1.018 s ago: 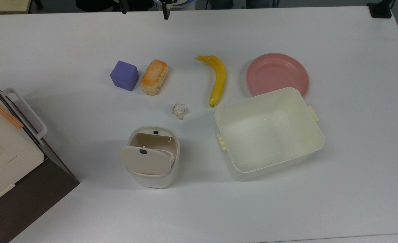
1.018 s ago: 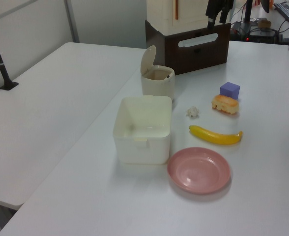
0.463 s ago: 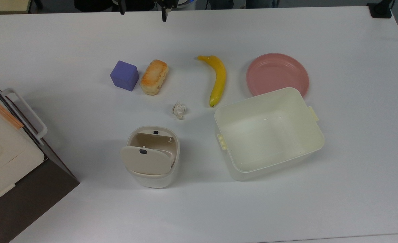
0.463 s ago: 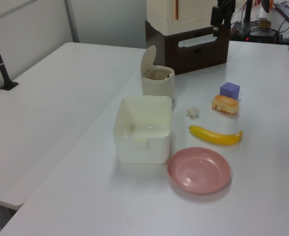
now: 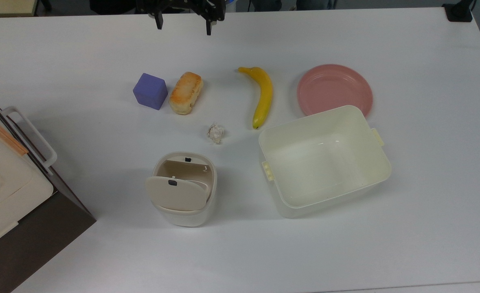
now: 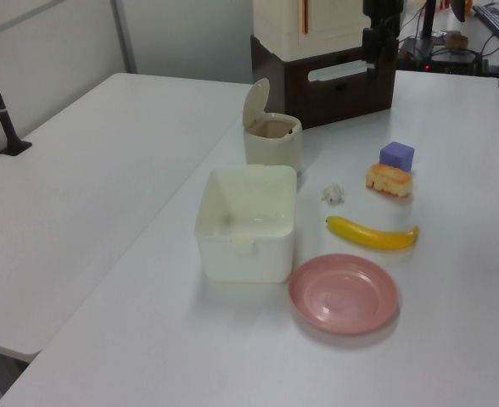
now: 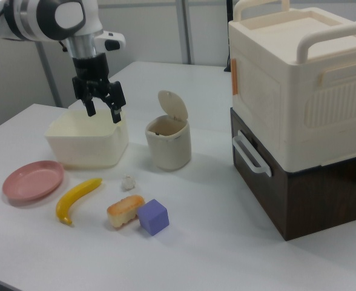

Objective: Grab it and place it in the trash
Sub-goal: 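Move the gripper down over the white paper ball beside the banana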

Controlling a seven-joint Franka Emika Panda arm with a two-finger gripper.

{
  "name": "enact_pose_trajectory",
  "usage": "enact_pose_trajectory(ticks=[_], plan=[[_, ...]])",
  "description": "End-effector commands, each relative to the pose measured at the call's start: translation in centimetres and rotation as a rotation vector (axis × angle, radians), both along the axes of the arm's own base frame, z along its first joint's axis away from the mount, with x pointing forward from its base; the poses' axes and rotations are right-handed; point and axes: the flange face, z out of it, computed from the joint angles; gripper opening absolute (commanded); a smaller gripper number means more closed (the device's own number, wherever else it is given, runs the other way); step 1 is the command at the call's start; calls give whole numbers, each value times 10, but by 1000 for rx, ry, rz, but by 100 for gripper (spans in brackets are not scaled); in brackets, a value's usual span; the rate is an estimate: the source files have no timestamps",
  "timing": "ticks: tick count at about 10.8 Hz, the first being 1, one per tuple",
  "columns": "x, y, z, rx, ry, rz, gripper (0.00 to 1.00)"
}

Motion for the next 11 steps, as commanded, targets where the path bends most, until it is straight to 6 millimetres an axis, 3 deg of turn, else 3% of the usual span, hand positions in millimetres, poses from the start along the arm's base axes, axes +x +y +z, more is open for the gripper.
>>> enact_pose_trajectory(ticks=[1,4,11], plan=[[5,16,-47,-70,49,72,100],[7,22,-105,-107,49,107,100],[42,41,-216,-239,98,151,100]])
